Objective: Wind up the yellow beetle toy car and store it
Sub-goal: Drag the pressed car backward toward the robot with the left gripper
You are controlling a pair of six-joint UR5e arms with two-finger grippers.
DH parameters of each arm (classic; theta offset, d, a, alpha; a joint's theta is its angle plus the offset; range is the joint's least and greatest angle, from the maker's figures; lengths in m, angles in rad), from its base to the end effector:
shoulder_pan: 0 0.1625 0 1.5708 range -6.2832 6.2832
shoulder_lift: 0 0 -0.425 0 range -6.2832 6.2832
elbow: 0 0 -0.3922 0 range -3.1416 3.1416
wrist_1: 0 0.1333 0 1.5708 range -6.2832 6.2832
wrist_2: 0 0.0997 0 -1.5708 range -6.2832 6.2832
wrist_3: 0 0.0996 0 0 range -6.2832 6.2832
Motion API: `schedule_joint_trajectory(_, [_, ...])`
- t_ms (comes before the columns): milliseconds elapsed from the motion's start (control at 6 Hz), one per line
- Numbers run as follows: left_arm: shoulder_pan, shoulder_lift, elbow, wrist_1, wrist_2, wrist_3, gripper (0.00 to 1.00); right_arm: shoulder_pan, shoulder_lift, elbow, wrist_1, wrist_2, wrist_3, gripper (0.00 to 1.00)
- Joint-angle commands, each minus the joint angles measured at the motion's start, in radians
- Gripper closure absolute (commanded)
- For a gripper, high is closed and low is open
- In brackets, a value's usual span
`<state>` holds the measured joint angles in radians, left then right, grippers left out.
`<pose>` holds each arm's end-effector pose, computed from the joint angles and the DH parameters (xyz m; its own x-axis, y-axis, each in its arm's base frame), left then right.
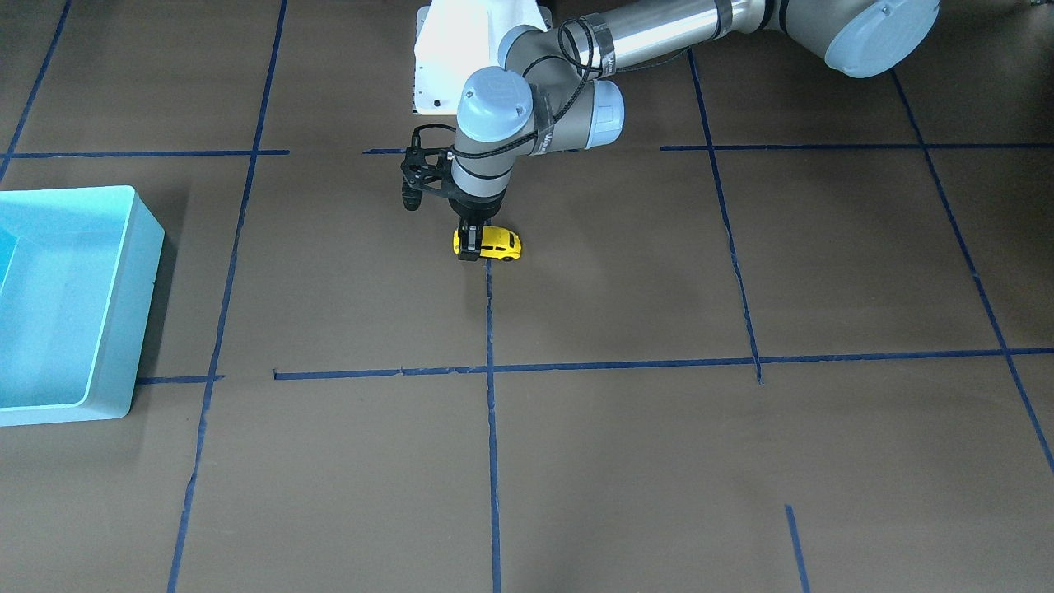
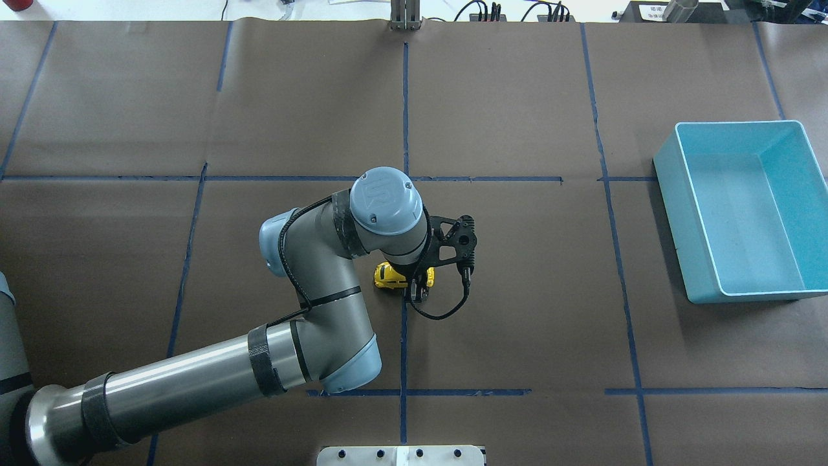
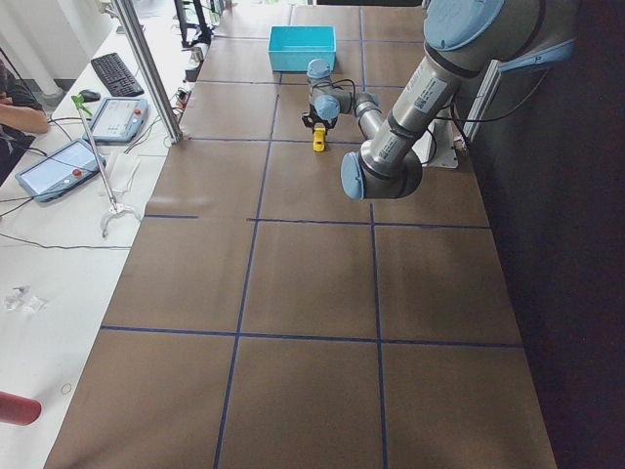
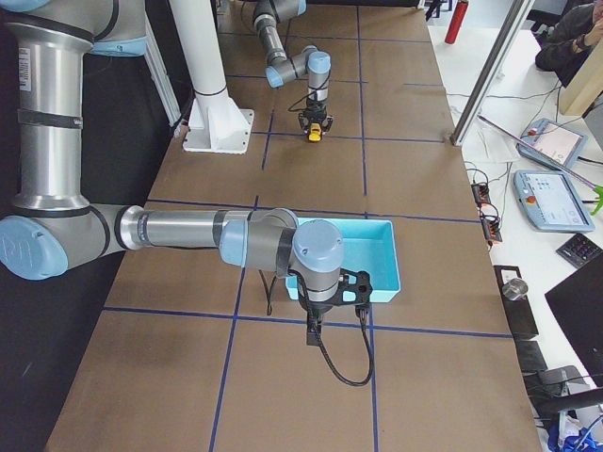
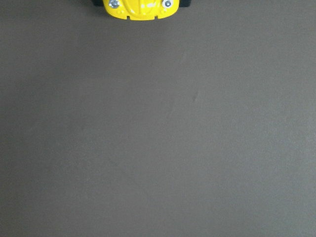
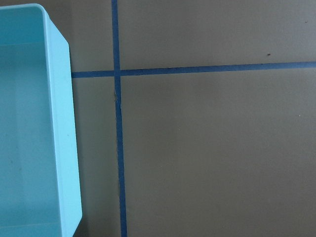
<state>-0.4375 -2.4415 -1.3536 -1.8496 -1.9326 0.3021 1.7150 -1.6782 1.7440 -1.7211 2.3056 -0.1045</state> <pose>0.6565 -0.4153 0.1733 -0.0281 0.9989 0.0375 -0.5567 -0.0468 0.8294 0.1289 -0.4248 0.6413 0.7371 0.0589 0.6732 -0.0667 0.9977 -0.0143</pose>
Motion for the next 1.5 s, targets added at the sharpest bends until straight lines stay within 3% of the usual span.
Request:
schedule_joint_trajectory(0, [-0.006,0.047,-0.013,-0.054,-0.023,-0.001,0.81,-0.001,0.000,-0.001,0.000,0.000,-0.001,0.00])
schedule_joint_trajectory(1333, [-0.055,0.312,-0.188,-0.223,-0.072,-0.001,0.80,0.000,-0.003,-0.001,0.000,0.002,-0.006,0.00])
